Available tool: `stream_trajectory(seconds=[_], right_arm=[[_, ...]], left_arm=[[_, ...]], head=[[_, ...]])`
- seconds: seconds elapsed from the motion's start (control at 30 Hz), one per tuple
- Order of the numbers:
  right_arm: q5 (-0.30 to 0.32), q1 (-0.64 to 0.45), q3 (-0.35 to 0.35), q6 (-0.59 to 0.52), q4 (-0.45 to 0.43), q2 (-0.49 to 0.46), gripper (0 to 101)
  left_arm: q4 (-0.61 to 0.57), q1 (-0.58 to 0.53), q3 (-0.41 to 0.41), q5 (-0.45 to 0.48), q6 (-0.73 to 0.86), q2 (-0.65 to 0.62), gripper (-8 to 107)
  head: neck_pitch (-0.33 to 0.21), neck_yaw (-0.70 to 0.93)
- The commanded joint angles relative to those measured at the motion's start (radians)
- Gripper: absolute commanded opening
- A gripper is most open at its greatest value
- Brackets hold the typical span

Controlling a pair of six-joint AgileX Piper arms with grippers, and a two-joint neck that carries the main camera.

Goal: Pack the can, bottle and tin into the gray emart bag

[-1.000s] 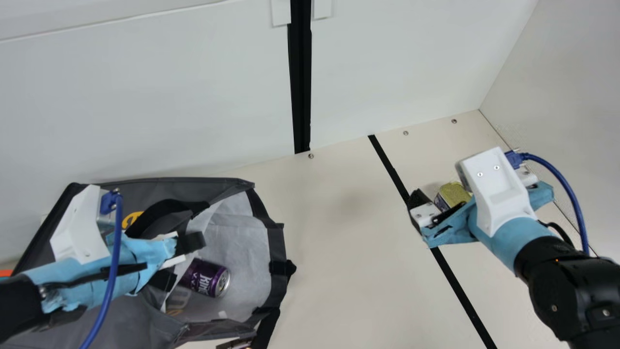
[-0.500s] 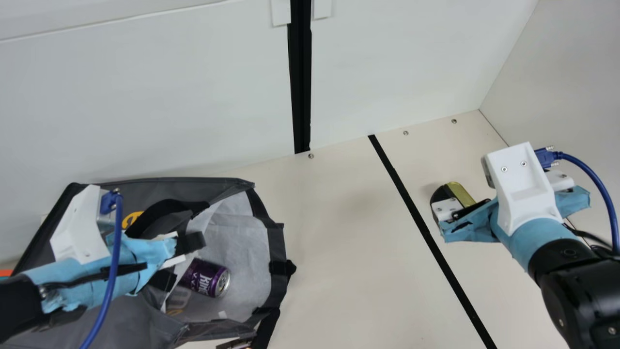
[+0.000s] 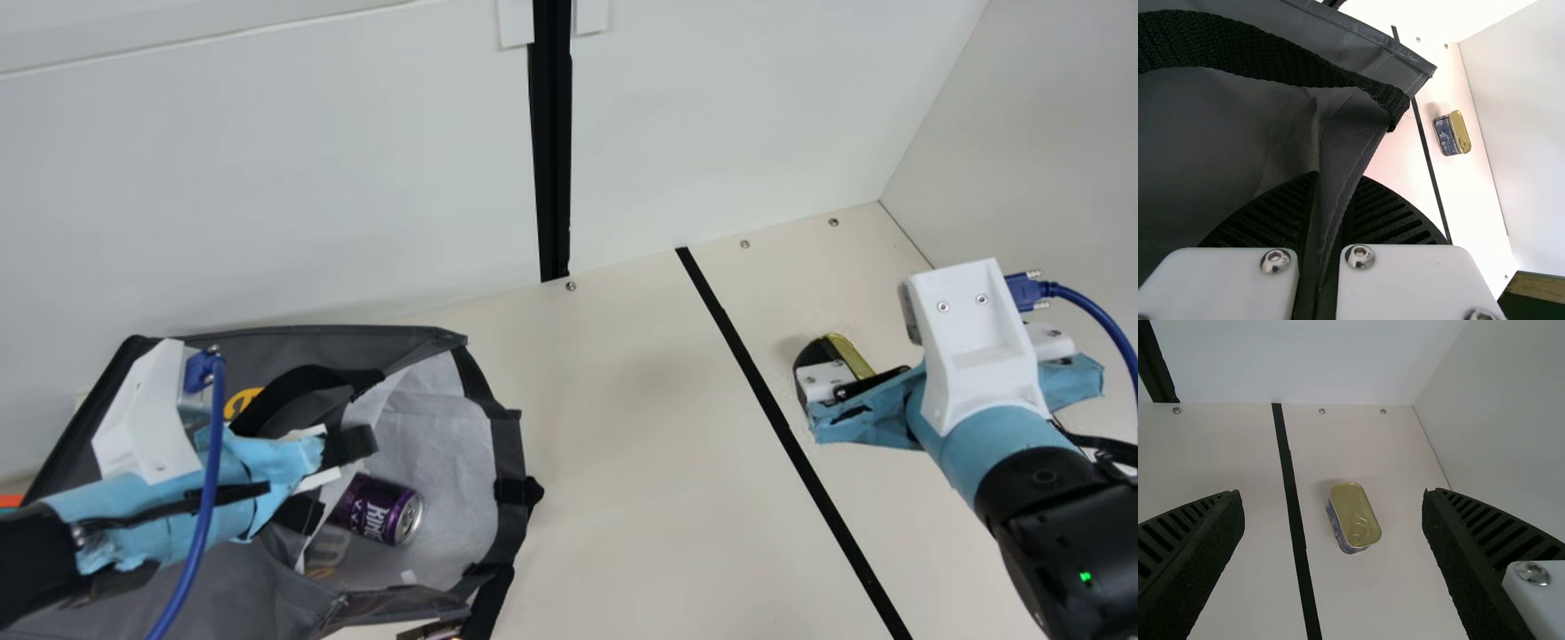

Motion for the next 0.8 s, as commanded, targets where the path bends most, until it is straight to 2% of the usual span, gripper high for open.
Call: stream_trajectory(seconds=[0.0,0.5,0.77], right_arm=[[0.013,0.008,-0.003,0.020,-0.011,0.001,91],[0.074,0.061,-0.042,0.168,-0.081,0.024,91],[0.085,0.083,-0.055,0.166,-0.090,0.045,91]], left_arm=[[0.000,0.000,0.000,0.000,0.000,0.000,10],[0.000,0.000,0.000,0.000,0.000,0.000,10],[0.000,0.000,0.000,0.000,0.000,0.000,10]], head=[[-0.023,-0.001],[-0.023,-0.001],[-0.023,-0.001]])
